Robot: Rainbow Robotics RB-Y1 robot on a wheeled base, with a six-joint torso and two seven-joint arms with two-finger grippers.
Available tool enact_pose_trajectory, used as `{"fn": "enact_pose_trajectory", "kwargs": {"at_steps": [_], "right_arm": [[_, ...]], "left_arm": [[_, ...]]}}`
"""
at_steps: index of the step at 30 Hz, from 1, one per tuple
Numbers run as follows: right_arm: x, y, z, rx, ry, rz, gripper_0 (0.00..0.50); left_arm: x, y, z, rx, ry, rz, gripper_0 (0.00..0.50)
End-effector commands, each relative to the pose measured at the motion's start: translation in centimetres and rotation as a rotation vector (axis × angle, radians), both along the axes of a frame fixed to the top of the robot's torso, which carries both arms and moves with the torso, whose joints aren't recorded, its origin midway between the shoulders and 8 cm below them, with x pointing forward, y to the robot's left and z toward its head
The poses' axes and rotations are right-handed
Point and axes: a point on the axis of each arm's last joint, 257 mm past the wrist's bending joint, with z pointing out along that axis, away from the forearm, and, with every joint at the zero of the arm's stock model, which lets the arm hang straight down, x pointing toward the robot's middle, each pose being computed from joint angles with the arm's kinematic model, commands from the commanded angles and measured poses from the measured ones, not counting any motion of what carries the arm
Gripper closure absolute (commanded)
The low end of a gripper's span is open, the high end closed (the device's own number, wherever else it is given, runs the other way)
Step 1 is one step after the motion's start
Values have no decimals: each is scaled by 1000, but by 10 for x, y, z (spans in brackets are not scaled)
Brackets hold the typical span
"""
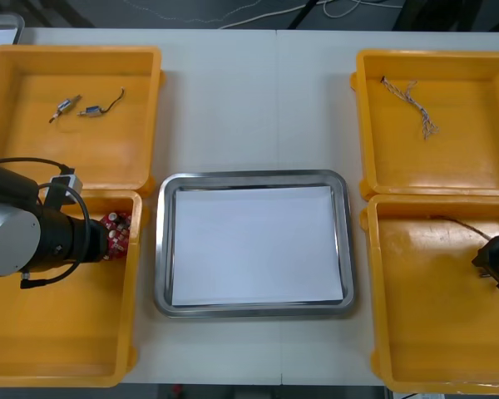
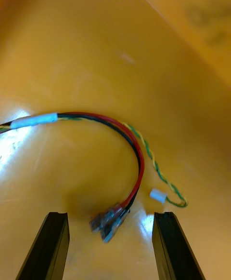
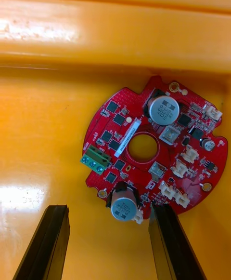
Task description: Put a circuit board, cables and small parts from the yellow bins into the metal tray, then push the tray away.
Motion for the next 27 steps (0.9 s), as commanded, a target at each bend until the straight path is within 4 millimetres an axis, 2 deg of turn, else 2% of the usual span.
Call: {"fn": "enact_pose_trajectory", "kwargs": {"at_steps": [1,13,14,16,17,18,19,21,22,27], "right_arm": [[-5,-7,-6,32,-7,-59,0],[-4,-9,-12,43,-11,-68,0],[-5,-9,-14,47,-8,-71,18],[-4,-9,-13,48,-9,-71,104],[-4,-9,-13,50,-9,-70,172],[-5,-9,-14,50,-8,-71,172],[-5,-8,-14,53,-8,-73,397],[-4,-8,-13,56,-10,-75,488],[-5,-8,-14,54,-8,-73,500],[-1,-7,-9,52,-12,-64,500]], "left_arm": [[-1,2,-10,75,-8,-109,14],[0,1,-12,76,-11,-104,14],[0,0,-13,78,-10,-105,13],[0,-1,-13,80,-10,-104,13],[0,-1,-12,81,-11,-105,15],[-1,-2,-14,78,-8,-104,12],[-1,-3,-14,78,-7,-105,14],[-1,-3,-15,80,-7,-105,15],[0,-4,-14,80,-10,-104,14],[-2,-8,-16,75,-4,-105,14]]}}
